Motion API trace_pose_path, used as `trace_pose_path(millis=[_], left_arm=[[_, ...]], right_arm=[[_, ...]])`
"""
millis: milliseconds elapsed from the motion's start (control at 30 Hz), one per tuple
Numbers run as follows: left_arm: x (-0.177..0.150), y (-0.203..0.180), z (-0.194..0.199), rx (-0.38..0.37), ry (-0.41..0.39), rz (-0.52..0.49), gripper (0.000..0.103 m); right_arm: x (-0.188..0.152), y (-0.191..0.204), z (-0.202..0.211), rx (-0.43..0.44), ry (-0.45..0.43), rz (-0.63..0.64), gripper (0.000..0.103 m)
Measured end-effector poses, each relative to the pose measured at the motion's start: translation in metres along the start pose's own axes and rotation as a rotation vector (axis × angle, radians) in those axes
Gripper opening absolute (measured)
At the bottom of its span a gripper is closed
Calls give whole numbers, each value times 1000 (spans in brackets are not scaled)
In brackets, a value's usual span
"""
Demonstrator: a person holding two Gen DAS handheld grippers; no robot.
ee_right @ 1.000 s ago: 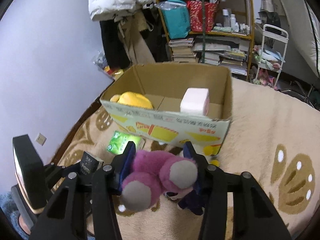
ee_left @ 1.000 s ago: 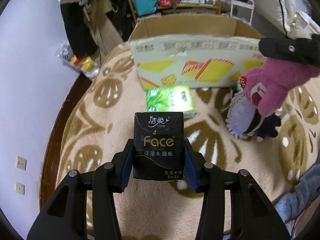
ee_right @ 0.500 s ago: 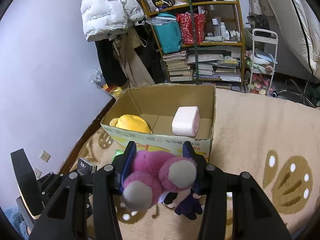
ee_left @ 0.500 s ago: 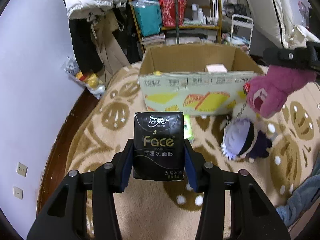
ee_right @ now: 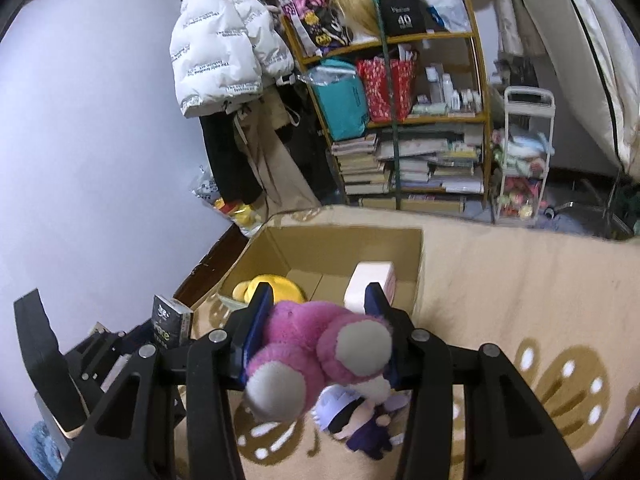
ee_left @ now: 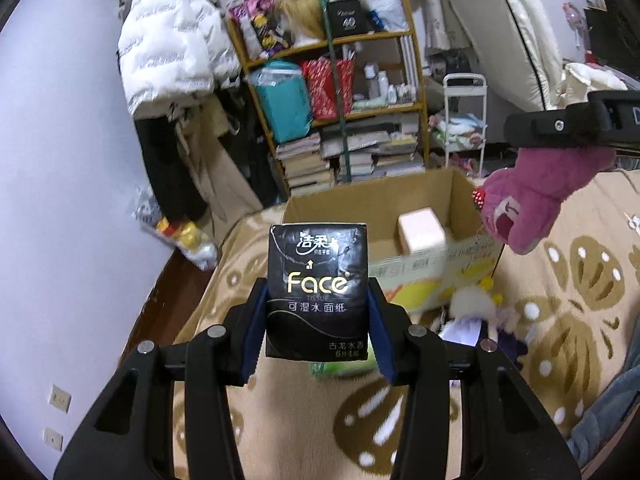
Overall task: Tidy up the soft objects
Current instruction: 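Lift the black tissue box with the left tool while the right tool lifts the pink bear, then release the black tissue box and pink bear into the box, opening both tools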
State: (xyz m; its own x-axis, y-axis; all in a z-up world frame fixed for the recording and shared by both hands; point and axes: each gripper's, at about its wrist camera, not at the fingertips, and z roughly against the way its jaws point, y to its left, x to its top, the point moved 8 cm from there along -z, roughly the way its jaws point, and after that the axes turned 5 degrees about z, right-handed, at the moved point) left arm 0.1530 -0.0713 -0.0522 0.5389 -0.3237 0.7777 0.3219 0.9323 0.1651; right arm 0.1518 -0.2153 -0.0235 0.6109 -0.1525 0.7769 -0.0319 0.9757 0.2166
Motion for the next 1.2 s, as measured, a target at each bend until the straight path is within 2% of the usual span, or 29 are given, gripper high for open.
trace_pose_path(millis=[100,200,433,533,667,767,833,1033,1200], left_arm=[[16,-4,-1,-27,-36,-3,45],[36,-4,1,-74,-90,36,45],[69,-9,-4,-54,-153,-15,45],[72,-10,-12,-53,-157,-21,45],[68,-8,-27,-51,-137,-11,45],[59,-9,-45,-66,-83,-5,45],[55,-9,-54,-65,-76,-3,45],[42,-14,-87,-89,-26,10,45],[35,-21,-105,-123,13,8,46]], right_arm=[[11,0,6,-6,-18,20,50],[19,0,7,8,-28,29,50],[44,-2,4,-7,-83,30,50],[54,-7,-1,-19,-97,23,50],[59,-11,-9,-47,-117,36,50],[57,-18,-15,-74,-145,17,50],[54,-21,-22,-66,-144,-4,50],[44,-30,-51,-67,-103,-25,50],[24,-38,-79,-56,-35,-50,50]])
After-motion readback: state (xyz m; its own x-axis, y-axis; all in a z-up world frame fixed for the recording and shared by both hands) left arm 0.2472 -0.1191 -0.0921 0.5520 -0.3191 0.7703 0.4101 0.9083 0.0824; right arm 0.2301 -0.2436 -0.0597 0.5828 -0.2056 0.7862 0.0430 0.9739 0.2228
